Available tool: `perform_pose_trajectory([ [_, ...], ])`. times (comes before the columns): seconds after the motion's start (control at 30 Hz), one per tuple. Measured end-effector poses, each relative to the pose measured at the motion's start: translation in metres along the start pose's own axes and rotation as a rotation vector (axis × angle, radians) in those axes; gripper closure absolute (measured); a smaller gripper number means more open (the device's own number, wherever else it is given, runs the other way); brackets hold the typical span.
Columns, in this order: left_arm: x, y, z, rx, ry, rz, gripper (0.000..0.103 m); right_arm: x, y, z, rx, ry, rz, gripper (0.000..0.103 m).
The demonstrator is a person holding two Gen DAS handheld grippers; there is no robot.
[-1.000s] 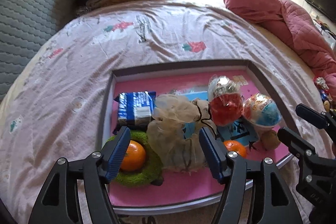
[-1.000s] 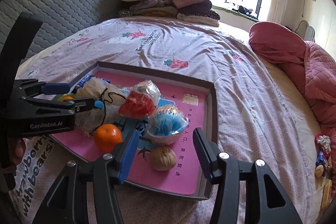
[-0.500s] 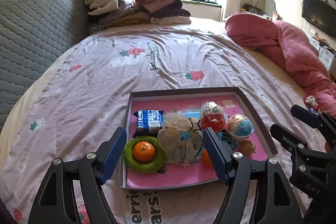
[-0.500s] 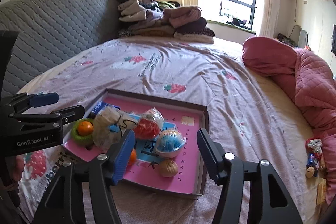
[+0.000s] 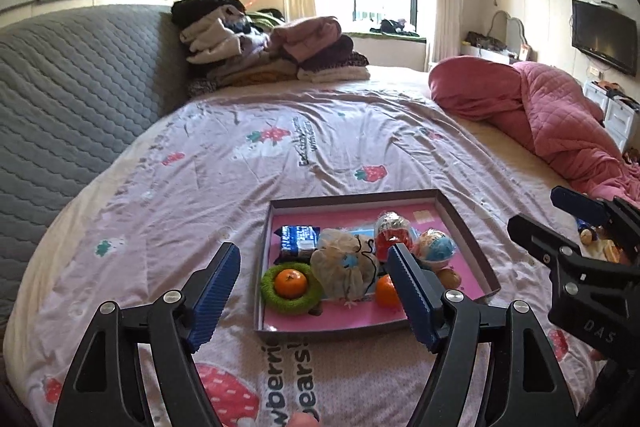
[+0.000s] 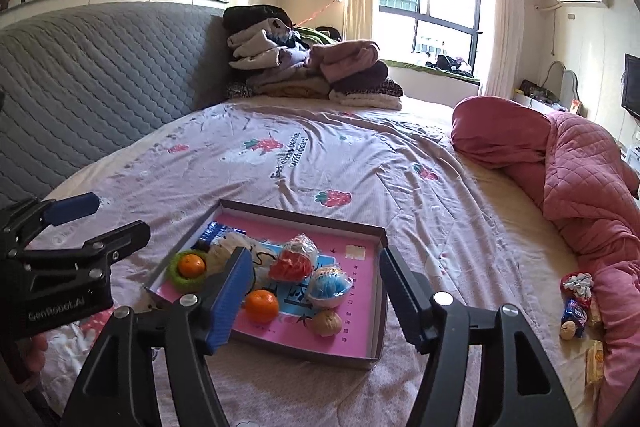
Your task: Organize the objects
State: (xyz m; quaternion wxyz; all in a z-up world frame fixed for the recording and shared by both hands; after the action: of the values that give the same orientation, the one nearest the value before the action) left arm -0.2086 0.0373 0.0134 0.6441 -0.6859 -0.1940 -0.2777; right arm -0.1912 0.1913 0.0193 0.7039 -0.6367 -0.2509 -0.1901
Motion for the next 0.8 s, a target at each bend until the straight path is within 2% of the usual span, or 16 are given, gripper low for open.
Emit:
perform_pose_trajectory([
  [0.13,0.024,0.002,0.0,0.006,0.009,0.025,0.026,0.018,-0.004,-0.004,0.004,0.0,0.022,0.037],
  [0.37,0.052,0.008,-0.006,0.022,-0.022,0.049,0.026,0.041,-0.007,-0.009,-0.007,0.002,0.039,0.037],
  [0.6,0.068,0.012,-0.006,0.031,-0.031,0.061,0.026,0.059,-0.005,-0.015,-0.005,0.005,0.048,0.037],
  [0.8,0.072,0.023,-0.012,0.065,-0.033,0.056,0.026,0.059,0.007,-0.019,-0.006,-0.012,0.035,0.037],
])
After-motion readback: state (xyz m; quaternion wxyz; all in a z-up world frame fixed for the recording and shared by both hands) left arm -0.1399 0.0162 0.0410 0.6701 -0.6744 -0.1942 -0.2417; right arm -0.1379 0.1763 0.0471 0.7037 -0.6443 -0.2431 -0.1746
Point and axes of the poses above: each gripper's, at about its wrist camera, not at the fingertips, and x roughly against the way its jaws point, z to its right, y to its underside, the point moved 10 cm from there along -x, roughly the way its jaws point, and after that the axes turned 4 degrees about -z, right-handed, at the moved point
